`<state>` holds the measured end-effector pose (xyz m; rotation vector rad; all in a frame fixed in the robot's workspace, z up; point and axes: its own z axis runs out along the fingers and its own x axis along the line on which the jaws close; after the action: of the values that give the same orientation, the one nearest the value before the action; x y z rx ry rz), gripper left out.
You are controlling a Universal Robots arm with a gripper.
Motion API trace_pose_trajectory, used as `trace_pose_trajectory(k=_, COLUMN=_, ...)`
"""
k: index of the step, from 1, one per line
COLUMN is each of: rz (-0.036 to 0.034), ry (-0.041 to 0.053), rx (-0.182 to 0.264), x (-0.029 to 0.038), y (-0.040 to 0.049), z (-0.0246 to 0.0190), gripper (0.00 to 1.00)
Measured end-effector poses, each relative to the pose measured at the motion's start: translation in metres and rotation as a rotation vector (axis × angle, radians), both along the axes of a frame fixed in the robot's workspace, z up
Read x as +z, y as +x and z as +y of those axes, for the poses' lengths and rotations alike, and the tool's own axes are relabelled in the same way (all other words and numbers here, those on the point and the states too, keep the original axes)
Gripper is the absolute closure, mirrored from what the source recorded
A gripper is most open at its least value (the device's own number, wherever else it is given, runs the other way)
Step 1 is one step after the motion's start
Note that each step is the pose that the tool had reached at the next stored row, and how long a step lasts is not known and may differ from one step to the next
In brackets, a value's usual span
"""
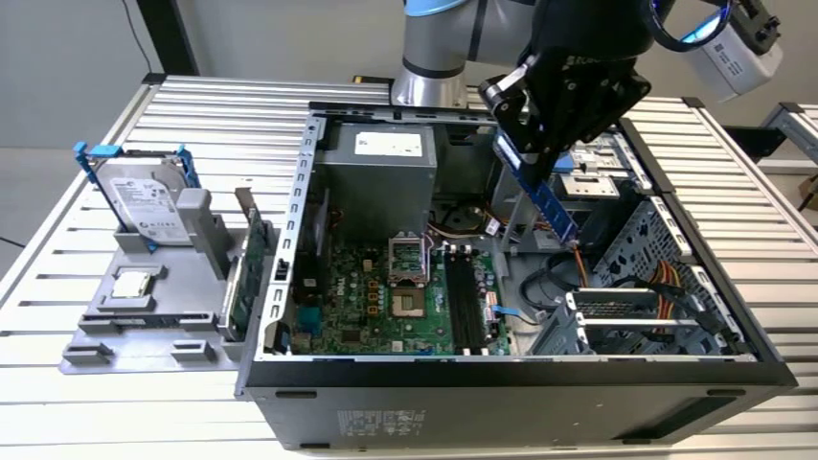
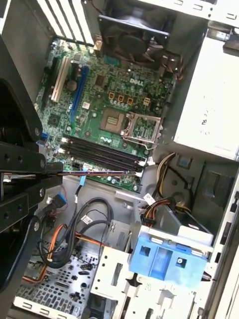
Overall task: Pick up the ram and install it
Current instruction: 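Insert the ram into the slot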
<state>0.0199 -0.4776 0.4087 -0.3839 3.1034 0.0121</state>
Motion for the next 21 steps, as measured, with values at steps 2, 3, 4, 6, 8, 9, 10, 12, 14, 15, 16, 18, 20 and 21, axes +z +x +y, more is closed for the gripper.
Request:
trace_pose_trajectory(k=2, rz=0.0000, ry=0.0000, rx=-0.026, x=0.0000, y=0.0000, z=0.0000, gripper=1.00)
trace_pose_trajectory(k=3, rz=0.0000, ry=0.0000, rx=-0.039, x=0.0000, y=0.0000, z=0.0000, gripper=1.00)
trace_pose_trajectory(k=4, rz=0.0000, ry=0.0000, rx=-0.054, x=0.0000, y=0.0000, z=0.0000, gripper=1.00)
trace_pose_trajectory(k=6, rz=0.0000, ry=0.0000, rx=-0.082, x=0.0000, y=0.0000, z=0.0000, gripper=1.00)
trace_pose_trajectory(k=8, rz=0.0000, ry=0.0000, rx=-0.102, x=0.0000, y=0.0000, z=0.0000, gripper=1.00)
trace_pose_trajectory(k=9, rz=0.0000, ry=0.0000, rx=-0.104, x=0.0000, y=0.0000, z=0.0000, gripper=1.00)
trace_pose_trajectory(k=10, rz=0.0000, ry=0.0000, rx=-0.104, x=0.0000, y=0.0000, z=0.0000, gripper=1.00)
trace_pose_trajectory(k=12, rz=0.0000, ry=0.0000, rx=-0.104, x=0.0000, y=0.0000, z=0.0000, gripper=1.00)
trace_pose_trajectory(k=14, rz=0.0000, ry=0.0000, rx=-0.105, x=0.0000, y=0.0000, z=0.0000, gripper=1.00)
trace_pose_trajectory(k=15, rz=0.0000, ry=0.0000, rx=-0.105, x=0.0000, y=-0.0001, z=0.0000, gripper=1.00)
trace_pose_trajectory(k=16, rz=0.0000, ry=-0.0001, rx=-0.105, x=0.0000, y=-0.0003, z=0.0000, gripper=1.00)
trace_pose_trajectory(k=18, rz=0.0000, ry=0.0000, rx=-0.105, x=-0.0001, y=-0.0004, z=0.0000, gripper=1.00)
trace_pose_trajectory(k=20, rz=-0.0001, ry=-0.0001, rx=-0.108, x=-0.0012, y=-0.0004, z=0.0001, gripper=1.00)
trace_pose_trajectory(k=21, rz=-0.0001, ry=-0.0001, rx=-0.113, x=-0.0020, y=-0.0004, z=0.0000, gripper=1.00)
